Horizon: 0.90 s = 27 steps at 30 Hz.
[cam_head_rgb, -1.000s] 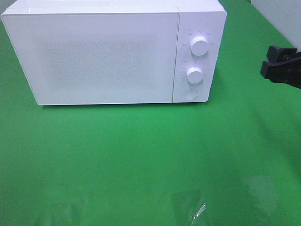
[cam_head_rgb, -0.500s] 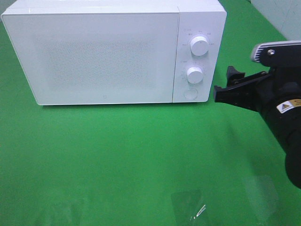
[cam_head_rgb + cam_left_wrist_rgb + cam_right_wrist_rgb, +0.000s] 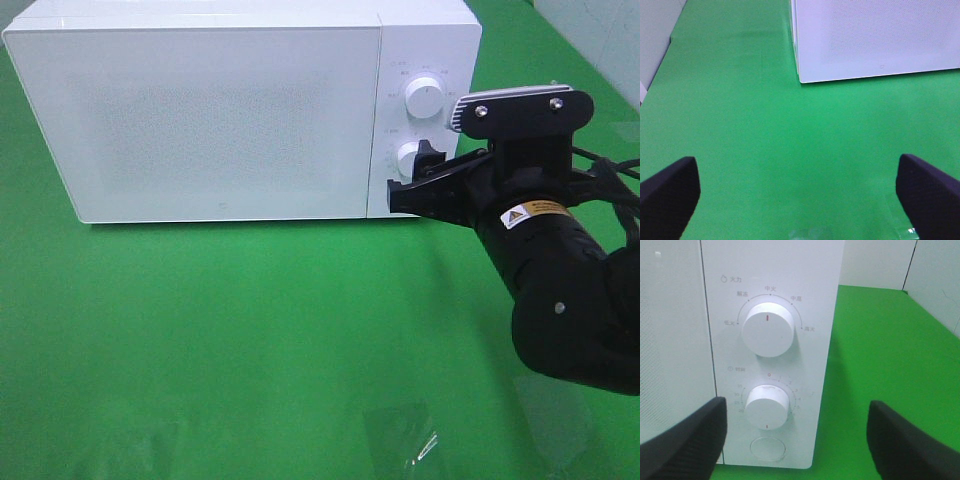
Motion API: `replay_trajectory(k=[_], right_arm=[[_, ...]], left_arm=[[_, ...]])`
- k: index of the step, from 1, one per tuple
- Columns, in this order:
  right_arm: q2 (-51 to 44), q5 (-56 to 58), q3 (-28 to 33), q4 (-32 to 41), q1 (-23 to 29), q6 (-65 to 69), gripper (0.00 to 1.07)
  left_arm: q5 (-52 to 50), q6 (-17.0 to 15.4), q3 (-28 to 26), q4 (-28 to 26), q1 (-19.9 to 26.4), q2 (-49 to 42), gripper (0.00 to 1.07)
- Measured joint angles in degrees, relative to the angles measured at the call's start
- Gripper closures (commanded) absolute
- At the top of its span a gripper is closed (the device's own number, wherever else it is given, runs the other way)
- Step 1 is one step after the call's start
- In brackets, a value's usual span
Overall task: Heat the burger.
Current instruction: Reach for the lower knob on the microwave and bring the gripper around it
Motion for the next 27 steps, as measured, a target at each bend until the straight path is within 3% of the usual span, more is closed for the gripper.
replay_trajectory(k=[20,27], right_arm=[[9.63,0.06,-8.82,-0.23,0.00,3.95,0.31],[13.24,1.83,-11.92,-3.90,-3.32,3.95,0.31]], left_arm=[[0.00,0.00,0.00,0.34,0.00,0.00,0.06],[0.00,0.00,0.00,0.34,0.00,0.00,0.06]])
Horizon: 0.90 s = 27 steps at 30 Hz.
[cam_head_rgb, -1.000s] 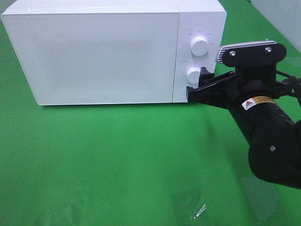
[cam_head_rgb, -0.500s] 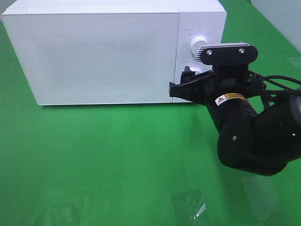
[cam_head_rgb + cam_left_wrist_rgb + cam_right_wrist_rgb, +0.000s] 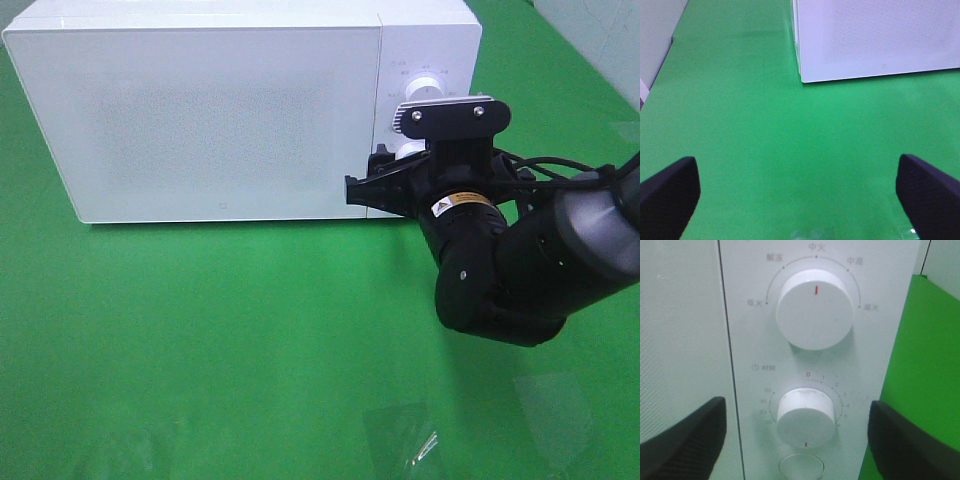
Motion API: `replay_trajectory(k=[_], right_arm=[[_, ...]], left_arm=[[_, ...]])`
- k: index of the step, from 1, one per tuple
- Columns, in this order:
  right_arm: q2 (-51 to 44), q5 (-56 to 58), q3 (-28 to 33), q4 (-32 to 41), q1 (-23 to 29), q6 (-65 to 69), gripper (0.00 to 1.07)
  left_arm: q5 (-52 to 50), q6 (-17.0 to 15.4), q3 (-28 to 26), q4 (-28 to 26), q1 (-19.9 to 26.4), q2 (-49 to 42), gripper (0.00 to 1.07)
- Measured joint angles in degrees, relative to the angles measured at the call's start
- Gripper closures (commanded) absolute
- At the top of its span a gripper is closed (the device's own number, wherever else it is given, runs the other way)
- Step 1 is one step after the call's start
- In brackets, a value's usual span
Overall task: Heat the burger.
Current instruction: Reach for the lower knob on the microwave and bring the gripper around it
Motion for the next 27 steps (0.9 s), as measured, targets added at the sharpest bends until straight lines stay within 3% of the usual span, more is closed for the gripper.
replay_trajectory(k=[27], right_arm=[[6.30,1.89,-4.98,-3.50,-4.41,0.00,0.31]], left_arm=[[0.00,0.00,0.00,0.00,0.00,0.00,0.06]])
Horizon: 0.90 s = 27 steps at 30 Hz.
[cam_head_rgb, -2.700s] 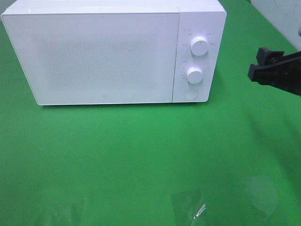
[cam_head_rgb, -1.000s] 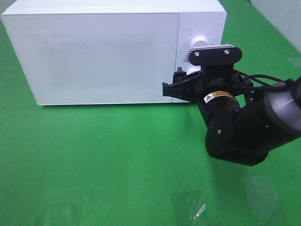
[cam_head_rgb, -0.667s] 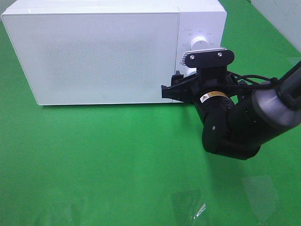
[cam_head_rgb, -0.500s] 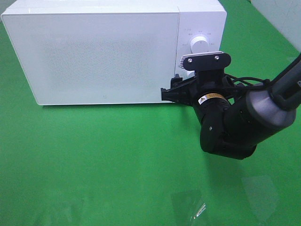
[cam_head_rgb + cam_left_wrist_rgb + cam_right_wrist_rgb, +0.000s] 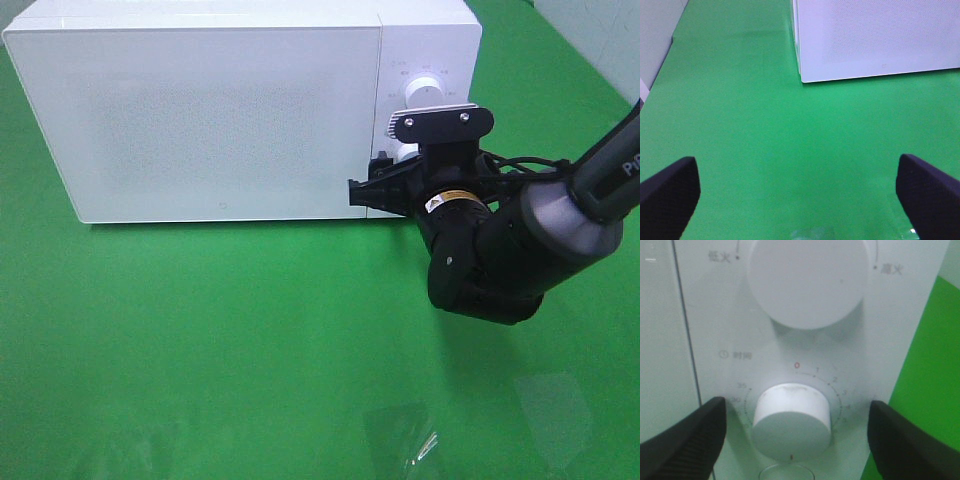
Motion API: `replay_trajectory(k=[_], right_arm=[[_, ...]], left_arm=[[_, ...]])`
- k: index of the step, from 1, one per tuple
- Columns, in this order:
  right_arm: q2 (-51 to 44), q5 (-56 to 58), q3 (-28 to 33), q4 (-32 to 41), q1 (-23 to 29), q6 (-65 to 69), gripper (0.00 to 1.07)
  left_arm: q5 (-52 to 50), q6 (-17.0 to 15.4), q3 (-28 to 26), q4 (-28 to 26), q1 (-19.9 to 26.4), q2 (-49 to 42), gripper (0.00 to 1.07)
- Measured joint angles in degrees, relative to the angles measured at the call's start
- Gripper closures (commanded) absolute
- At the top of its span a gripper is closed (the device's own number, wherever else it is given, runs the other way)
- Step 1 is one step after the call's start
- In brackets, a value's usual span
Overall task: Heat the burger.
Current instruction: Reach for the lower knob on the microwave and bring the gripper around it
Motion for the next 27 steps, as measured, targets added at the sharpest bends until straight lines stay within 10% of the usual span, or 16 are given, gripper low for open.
replay_trajectory(k=[21,27], right_arm=[[0.86,-0.23,-0.57,0.34,-0.06,0.00,0.43],[0.86,-1.60,-0.57,0.17,0.17,0.00,0.76]], left_arm=[[0.00,0.00,0.00,0.29,0.00,0.00,0.06],[0.00,0.00,0.00,0.40,0.06,0.00,0.06]])
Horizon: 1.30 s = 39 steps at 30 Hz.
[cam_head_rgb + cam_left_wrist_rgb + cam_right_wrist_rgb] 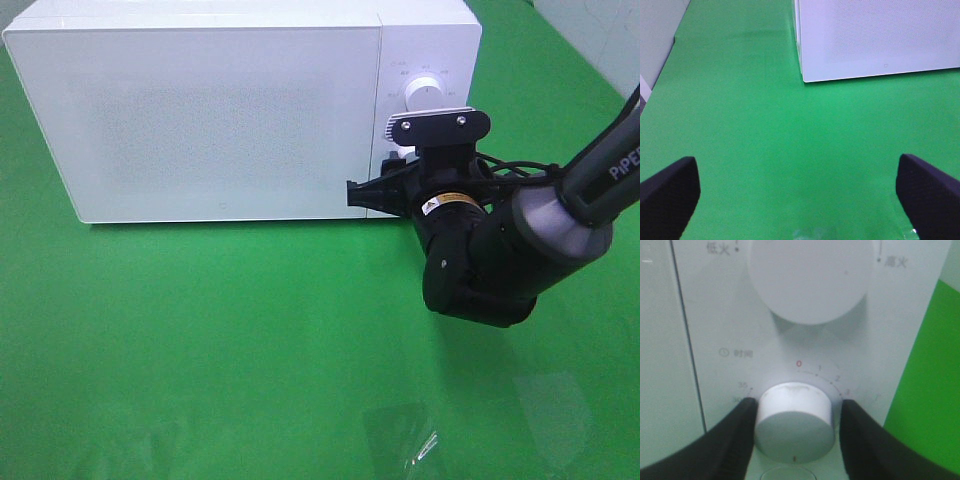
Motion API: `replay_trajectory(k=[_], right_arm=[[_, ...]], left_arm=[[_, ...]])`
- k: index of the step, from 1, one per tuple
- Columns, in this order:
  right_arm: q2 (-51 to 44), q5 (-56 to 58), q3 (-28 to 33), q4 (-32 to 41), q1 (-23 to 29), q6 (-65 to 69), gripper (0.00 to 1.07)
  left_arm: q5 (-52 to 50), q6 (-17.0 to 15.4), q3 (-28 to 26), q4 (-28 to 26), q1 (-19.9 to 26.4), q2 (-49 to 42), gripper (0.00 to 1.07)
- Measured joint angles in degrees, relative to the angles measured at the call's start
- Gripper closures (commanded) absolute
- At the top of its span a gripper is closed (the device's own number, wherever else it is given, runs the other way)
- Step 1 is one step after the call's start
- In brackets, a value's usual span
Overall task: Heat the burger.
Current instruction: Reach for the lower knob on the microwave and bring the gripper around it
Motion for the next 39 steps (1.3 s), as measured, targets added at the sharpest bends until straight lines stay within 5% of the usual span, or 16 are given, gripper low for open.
replay_trajectory(k=[3,6,20,39], right_arm=[[0.00,-0.06,0.00,0.00,0.11,0.00,0.83],[0.00,-0.17,0.00,0.00,0.17,0.00,1.07],[0.00,-0.17,0.11,-1.32,0.06,9.17,1.07],[0.00,-1.09,1.26,-5.56,-0.40,81.65,1.07]], left_arm=[[0.00,0.00,0.00,0.00,0.00,0.00,0.06],[0.00,0.00,0.00,0.06,0.00,0.00,0.06],[0.00,0.00,0.00,0.06,0.00,0.00,0.06],[0.00,0.00,0.00,0.06,0.00,0.00,0.06]])
